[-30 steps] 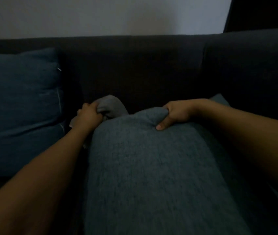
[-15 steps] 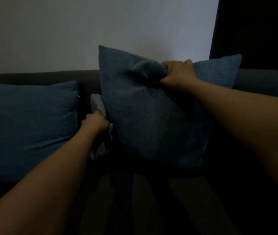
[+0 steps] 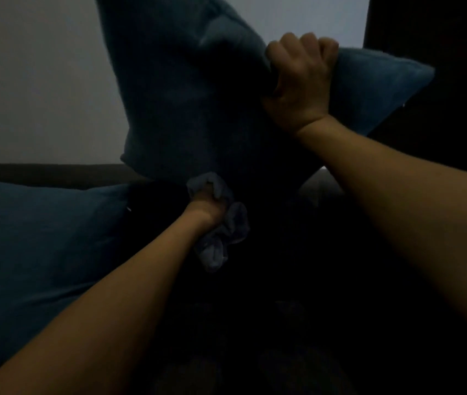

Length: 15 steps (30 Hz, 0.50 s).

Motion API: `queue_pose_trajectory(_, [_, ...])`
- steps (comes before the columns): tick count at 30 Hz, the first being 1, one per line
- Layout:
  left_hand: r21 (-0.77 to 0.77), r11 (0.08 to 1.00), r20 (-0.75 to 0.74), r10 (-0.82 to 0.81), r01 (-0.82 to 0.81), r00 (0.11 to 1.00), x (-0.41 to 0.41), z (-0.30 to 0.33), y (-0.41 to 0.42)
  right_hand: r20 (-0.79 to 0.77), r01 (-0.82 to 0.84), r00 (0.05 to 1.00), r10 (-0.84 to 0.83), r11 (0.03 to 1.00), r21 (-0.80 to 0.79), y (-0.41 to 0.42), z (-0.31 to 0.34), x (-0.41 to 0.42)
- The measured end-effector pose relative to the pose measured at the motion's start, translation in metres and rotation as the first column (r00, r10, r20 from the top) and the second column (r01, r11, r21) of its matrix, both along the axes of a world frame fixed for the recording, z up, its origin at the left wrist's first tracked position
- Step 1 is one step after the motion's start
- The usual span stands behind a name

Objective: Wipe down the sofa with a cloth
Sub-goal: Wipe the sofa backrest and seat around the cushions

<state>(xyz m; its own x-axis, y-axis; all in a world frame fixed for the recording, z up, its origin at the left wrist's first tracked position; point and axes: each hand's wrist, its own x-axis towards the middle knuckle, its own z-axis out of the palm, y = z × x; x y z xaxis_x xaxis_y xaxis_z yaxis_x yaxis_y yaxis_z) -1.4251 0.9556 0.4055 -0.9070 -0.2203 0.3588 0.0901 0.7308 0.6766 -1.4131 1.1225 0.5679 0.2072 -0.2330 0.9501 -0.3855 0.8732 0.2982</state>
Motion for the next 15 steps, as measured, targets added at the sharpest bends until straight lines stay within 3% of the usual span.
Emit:
queue_pose_trajectory(3, [0.135, 0.991, -0.107, 0.025, -0.01, 0.994, -0.004, 0.007, 0.004, -0.107, -0.083, 0.991, 0.086, 0.996, 0.036, -0.002, 0.002, 0.004])
queue_pose_trajectory(8, [0.17, 0.983, -0.19, -0.03, 0.063, 0.981, -0.017, 0.032, 0.006, -0.127, -0.15, 0.98, 0.152, 0.988, 0.03, 0.008, 0.017, 0.002])
queue_pose_trajectory(11, [0.217, 0.975, -0.206, -0.009, 0.054, 0.978, -0.022, 0.051, 0.01, 0.137, -0.044, 0.99, 0.024, 0.989, 0.143, 0.015, 0.026, 0.005])
queue_pose_trajectory(13, [0.225, 0.974, -0.17, 0.023, 0.017, 0.985, -0.026, 0.056, 0.012, 0.344, 0.035, 0.929, -0.139, 0.956, 0.291, 0.02, 0.023, 0.006])
queue_pose_trajectory(15, [0.214, 0.977, -0.113, 0.047, -0.022, 0.992, -0.03, 0.049, 0.01, 0.393, 0.073, 0.885, -0.249, 0.909, 0.411, 0.019, 0.011, 0.003])
